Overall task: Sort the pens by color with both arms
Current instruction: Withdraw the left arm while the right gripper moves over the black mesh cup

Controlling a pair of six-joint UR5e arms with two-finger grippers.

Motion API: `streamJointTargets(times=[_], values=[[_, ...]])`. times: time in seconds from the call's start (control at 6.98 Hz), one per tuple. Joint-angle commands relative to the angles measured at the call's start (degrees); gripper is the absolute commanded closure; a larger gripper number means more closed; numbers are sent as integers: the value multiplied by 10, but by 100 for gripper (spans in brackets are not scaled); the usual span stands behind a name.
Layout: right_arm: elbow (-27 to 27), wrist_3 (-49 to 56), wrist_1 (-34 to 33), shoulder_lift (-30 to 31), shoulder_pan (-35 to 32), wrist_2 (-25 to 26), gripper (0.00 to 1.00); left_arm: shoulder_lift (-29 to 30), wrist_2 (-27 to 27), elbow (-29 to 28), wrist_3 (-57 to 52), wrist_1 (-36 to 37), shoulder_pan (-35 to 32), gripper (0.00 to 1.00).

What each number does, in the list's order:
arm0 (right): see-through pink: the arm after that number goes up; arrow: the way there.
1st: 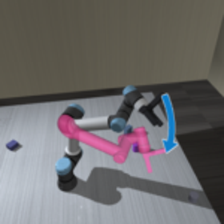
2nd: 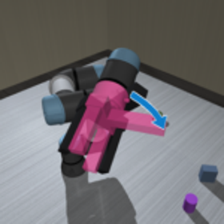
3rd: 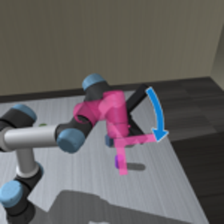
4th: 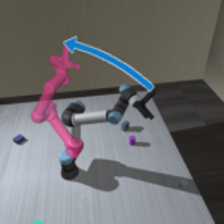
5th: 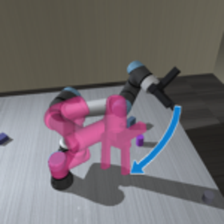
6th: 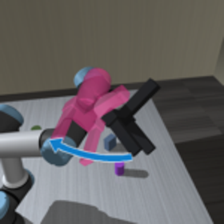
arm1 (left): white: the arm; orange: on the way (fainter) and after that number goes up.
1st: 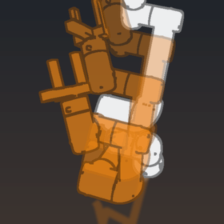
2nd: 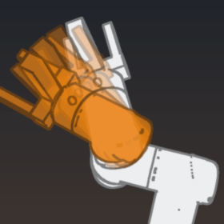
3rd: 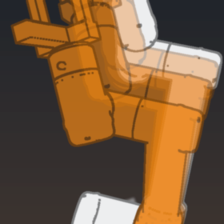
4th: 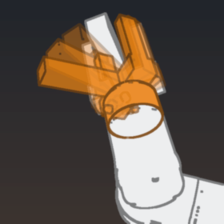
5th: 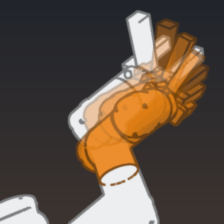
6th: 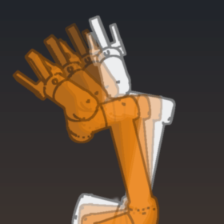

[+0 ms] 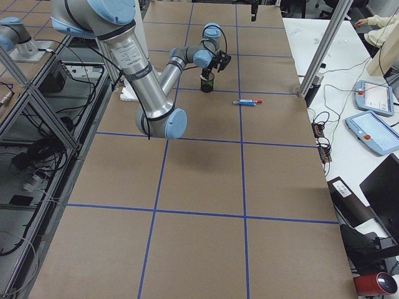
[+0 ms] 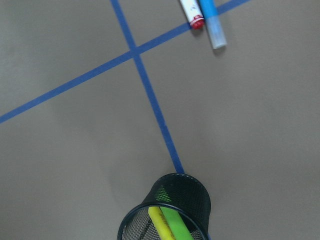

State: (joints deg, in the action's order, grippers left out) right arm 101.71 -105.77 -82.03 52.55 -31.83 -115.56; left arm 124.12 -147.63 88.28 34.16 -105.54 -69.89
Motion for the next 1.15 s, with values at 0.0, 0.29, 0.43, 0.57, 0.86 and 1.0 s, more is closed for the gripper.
streamJointTargets(times=[0.0, 0.29, 0.43, 0.57, 0.86, 1.0], values=[[-5, -51, 66, 19, 12, 19, 5, -33, 14, 21, -55, 10, -15, 35], [-9, -91, 95, 21, 20, 36, 6, -43, 36, 33, -56, 10, -9, 35], [-10, -128, 120, 33, 20, 44, 9, -44, 38, 32, -56, 10, -9, 35], [-10, -169, 144, 43, 22, 44, 10, -44, 38, 32, -56, 10, -9, 35], [-9, -219, 148, 49, 25, 46, 17, -44, 38, 32, -56, 10, -9, 35], [-9, -242, 148, 50, 33, 56, 22, -44, 38, 33, -56, 11, -10, 35]])
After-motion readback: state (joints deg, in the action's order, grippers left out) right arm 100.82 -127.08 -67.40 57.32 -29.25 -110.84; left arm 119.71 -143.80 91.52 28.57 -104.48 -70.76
